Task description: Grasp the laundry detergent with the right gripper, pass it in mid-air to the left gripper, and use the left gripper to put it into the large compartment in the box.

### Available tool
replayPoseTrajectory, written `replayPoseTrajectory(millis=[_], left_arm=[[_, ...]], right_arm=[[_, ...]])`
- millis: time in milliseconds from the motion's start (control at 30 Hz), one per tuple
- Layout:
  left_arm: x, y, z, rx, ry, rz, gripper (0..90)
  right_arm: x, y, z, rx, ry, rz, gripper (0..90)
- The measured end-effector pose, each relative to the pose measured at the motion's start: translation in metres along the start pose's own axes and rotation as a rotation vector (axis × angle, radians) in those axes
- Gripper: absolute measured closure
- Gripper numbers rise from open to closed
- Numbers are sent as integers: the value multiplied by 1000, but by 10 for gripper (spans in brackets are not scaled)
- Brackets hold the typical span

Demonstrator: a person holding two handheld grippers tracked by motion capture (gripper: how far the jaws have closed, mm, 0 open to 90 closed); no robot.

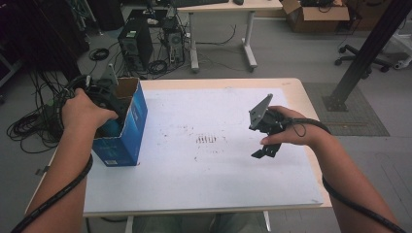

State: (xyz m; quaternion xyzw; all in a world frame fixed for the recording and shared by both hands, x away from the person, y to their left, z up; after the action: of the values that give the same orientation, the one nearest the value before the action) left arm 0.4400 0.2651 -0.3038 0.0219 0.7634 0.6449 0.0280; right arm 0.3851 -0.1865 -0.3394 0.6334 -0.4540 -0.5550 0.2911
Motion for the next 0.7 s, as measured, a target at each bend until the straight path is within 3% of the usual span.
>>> replayPoseTrajectory(millis=[700], left_arm=[[0,-11,2,-2,1,20,375]], right_arm=[[3,-2,1,-5,-9,-2,29]])
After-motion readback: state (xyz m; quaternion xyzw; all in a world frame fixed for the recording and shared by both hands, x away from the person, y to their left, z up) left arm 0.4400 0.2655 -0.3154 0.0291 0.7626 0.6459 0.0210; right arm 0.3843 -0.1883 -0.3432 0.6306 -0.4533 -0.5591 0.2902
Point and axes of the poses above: each handheld gripper's, and its own axes: y roughly backward along the jaws, x roughly out of its underside, z roughly to its left, the point moved 3 cm from there along -y, roughly forward along the jaws, and after that the axes turned 12 degrees about x, right-handed, at the moved point
